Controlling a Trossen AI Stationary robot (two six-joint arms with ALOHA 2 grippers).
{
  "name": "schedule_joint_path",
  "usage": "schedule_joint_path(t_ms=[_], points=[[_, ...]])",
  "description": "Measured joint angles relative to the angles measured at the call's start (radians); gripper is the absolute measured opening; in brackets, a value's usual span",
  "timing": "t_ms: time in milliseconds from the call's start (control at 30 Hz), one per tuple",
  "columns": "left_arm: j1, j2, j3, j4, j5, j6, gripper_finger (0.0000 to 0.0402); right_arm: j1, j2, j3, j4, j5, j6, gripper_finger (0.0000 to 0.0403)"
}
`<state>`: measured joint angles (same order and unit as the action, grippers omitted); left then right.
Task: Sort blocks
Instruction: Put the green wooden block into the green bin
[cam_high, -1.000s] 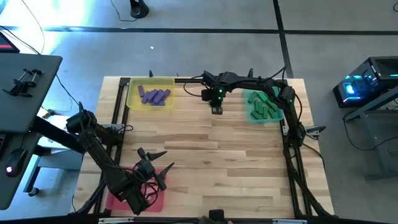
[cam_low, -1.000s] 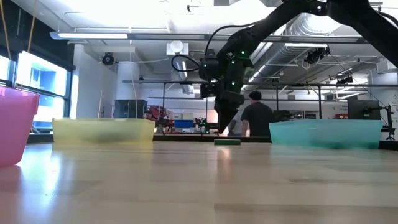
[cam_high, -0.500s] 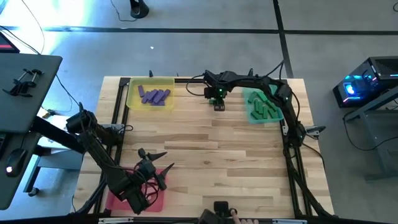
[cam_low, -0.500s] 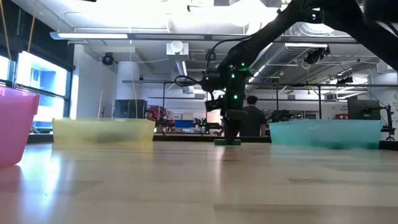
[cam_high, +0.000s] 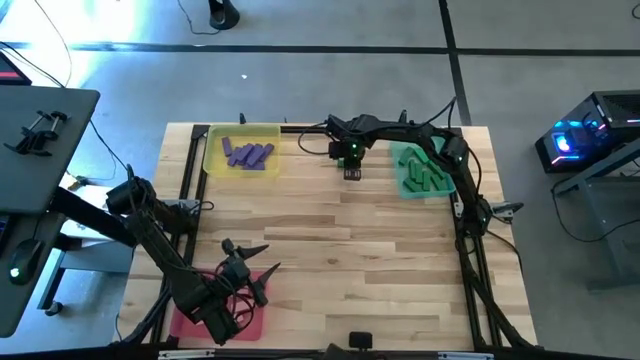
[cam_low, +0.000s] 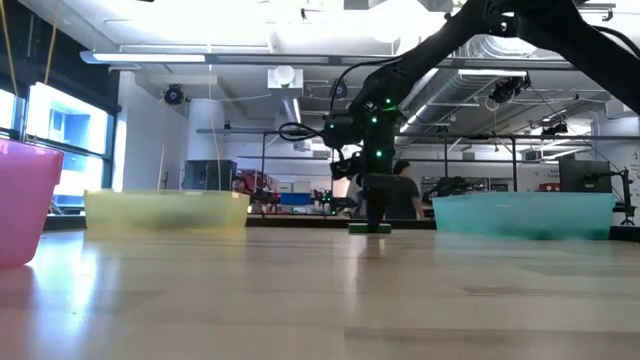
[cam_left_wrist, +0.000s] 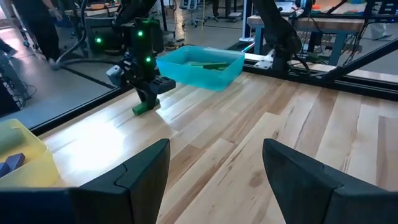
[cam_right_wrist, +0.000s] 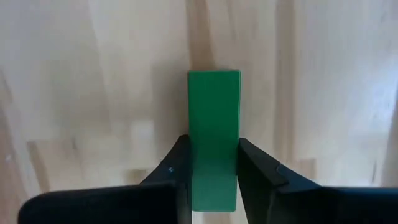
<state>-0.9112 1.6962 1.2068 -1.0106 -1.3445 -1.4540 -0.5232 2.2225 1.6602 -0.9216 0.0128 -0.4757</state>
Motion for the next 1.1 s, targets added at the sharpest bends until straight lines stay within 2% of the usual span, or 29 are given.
schedule_joint_path(t_ms=[133,333,567,867,967,1100], points=[[0.0,0.0,0.0,0.002,-0.001,0.0,0.0243,0.035,-0.063,-0.014,-0.071,0.006,0.005,0.0063],[0.0,0.0,0.0,0.012,0.001,0.0,0.0243,0.087,-0.251,-0.007,-0.084,0.006,-0.008,0.0063],[-0.007,0.0,0.0,0.025,0.002,0.0,0.0243,0.109,-0.502,-0.006,-0.121,0.168,0.02,0.0063],[-0.014,0.0,0.0,0.03,0.001,0.0,0.0243,-0.055,-0.761,-0.032,-0.247,0.249,0.252,0.0063],[-0.014,0.0,0.0,0.03,0.0,0.0,0.0243,-0.125,-0.836,-0.116,-0.251,0.273,0.317,0.0063],[-0.014,0.013,0.001,0.032,-0.002,0.0,0.0243,-0.227,-0.915,-0.302,-0.222,0.267,0.401,0.0063]])
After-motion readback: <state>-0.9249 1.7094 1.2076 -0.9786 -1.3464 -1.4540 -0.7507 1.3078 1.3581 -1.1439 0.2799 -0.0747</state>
